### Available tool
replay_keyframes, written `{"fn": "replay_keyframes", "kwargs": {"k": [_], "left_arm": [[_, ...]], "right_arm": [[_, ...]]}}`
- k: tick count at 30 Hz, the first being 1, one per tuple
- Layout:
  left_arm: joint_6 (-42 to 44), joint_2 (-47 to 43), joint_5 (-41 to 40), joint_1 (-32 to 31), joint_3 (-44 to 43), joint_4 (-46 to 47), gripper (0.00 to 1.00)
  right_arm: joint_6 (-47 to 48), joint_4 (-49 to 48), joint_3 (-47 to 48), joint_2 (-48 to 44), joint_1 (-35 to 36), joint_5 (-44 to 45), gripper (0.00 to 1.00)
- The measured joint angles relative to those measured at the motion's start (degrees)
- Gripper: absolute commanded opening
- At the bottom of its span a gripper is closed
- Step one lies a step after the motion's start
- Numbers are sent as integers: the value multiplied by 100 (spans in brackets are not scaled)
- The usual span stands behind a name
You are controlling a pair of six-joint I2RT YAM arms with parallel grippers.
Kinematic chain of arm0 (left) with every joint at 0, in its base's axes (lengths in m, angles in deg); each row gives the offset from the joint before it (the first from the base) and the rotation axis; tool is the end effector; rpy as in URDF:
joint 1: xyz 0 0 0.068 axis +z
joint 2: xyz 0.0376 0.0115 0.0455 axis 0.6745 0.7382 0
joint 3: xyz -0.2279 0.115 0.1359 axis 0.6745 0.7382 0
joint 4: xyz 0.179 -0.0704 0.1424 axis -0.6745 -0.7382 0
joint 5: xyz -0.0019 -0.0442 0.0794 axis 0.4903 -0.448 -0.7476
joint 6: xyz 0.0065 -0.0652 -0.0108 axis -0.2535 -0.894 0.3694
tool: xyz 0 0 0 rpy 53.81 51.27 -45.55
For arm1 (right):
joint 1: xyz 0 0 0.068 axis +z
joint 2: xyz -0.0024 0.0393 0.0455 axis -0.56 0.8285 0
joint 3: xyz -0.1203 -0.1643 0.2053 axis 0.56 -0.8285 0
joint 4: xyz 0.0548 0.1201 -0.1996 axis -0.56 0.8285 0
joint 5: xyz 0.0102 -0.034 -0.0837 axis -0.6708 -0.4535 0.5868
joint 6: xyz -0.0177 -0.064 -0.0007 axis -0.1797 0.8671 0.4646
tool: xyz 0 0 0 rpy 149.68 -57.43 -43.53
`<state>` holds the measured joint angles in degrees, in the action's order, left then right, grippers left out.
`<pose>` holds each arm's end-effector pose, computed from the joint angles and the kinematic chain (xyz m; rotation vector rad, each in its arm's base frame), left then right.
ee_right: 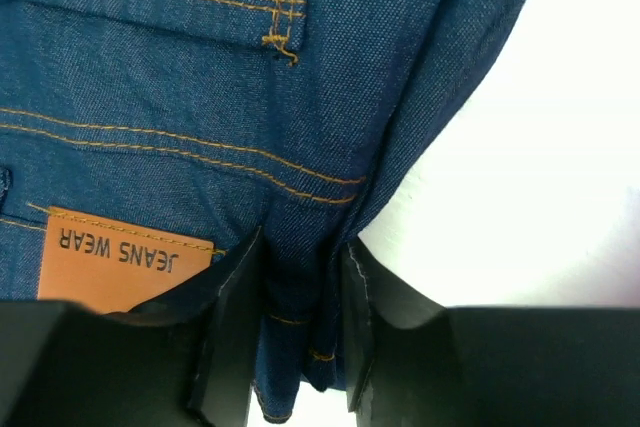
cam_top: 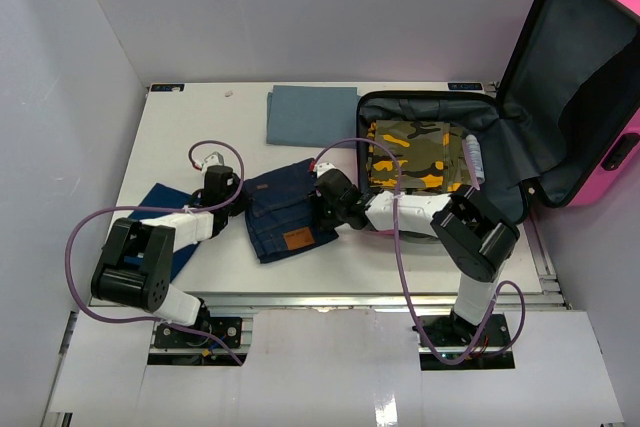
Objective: Pack the luggage
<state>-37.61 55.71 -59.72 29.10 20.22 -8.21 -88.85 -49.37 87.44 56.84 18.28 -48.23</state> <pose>0.2623 -0.0589 0.1680 -0.5948 2.2703 -0.4081 0.2330 0.2919 0.1811 -0.5676 2.3531 0.4809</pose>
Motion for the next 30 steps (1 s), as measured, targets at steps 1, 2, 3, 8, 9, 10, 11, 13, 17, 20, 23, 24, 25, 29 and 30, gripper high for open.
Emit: {"fn": "replay_keyframes", "kwargs": {"k": [1,2,3,8,9,10,11,13,17,20,23,24,25,29,30], "left_arm": [[29,0,-32,-1,-10,-6,0],[63,0,-67,-1,-29,-22,0],[78,0,-82,-1,-44,-35,0],[189,-124,-224,-54,-83,-184,0],[210,-193,-254,-76,-83,-228,0],[228,-276,-289,-103,-90,-290,0],[243,-372,-326,-135,-104,-369,0],[278,-600,-361,-219,-186,-580,0],[296,-1026,-293,-335,-350,-823,0],[292,-1283,-215,-388,-424,-960,0],[294,-1337,-139,-422,-614,-1108,0],[296,-1335,-125,-422,-688,-1149,0],[298,-1333,-98,-422,-773,-1191,0],[316,-1329,2,-423,-1124,-1247,0],[322,-1329,13,-427,-1226,-1270,0]], "right_arm": [[5,-57,-2,12,3,-8,11],[15,-93,4,29,3,-10,8],[18,-108,19,41,6,-6,8],[74,68,214,107,102,228,8],[87,130,260,117,129,300,8],[104,210,315,125,152,376,8],[125,304,376,132,173,453,8],[172,497,489,149,221,603,8],[231,900,696,144,285,867,8],[282,1220,823,79,294,1066,8],[350,1563,990,-63,311,1260,8],[382,1672,1065,-132,315,1319,8],[422,1776,1144,-206,319,1368,8],[588,2100,1483,-450,319,1407,8],[626,2164,1566,-499,319,1422,8]]}}
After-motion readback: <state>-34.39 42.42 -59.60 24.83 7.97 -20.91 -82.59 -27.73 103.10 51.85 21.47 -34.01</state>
